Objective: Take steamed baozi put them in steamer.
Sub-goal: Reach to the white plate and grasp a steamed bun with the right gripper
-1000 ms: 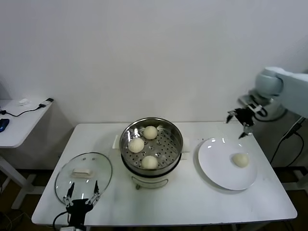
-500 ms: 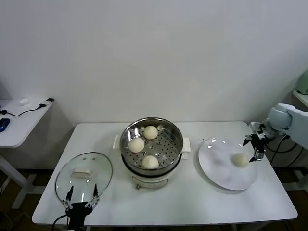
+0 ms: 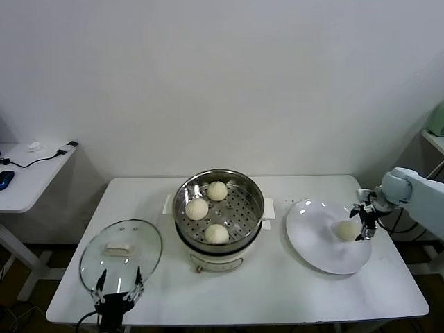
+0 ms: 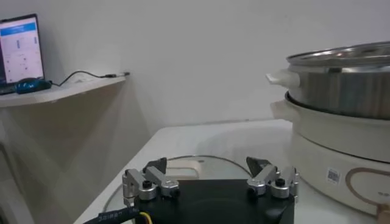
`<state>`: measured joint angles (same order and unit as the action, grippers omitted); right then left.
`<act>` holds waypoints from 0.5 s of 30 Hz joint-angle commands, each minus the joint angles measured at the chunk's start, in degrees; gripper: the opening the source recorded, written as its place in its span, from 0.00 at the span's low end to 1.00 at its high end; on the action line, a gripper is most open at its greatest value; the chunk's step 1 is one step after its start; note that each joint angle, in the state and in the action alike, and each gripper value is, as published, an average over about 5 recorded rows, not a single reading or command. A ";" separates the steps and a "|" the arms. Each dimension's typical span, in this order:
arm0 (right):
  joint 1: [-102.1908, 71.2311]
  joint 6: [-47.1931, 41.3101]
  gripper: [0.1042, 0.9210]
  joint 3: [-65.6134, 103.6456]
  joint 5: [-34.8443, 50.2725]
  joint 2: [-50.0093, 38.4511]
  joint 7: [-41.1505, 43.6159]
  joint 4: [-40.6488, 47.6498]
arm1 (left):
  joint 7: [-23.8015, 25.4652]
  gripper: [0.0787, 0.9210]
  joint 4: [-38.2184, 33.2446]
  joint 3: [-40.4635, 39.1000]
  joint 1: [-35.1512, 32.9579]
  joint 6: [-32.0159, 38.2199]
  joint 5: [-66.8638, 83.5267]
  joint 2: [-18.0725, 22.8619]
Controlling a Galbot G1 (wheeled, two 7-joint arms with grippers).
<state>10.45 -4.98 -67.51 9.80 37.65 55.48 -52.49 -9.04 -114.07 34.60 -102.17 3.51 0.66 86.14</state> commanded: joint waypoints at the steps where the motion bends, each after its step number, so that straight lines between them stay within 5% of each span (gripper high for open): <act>1: -4.18 -0.39 0.88 4.22 -1.74 2.74 -1.32 3.45 | -0.05 0.88 0.07 0.03 -0.02 0.04 -0.07 0.05; 7: -4.34 -0.47 0.84 4.94 -2.09 3.42 -0.89 3.31 | -0.05 0.88 0.03 0.03 0.07 -0.03 -0.06 0.13; 15: 2.68 -1.44 0.57 -0.70 -0.33 -0.23 1.53 -2.90 | -0.02 0.88 -0.28 -0.03 0.30 -0.19 0.02 0.11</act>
<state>9.06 -6.02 -65.46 8.87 38.92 55.92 -51.96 -9.08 -114.27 34.65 -101.92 3.41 0.66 86.25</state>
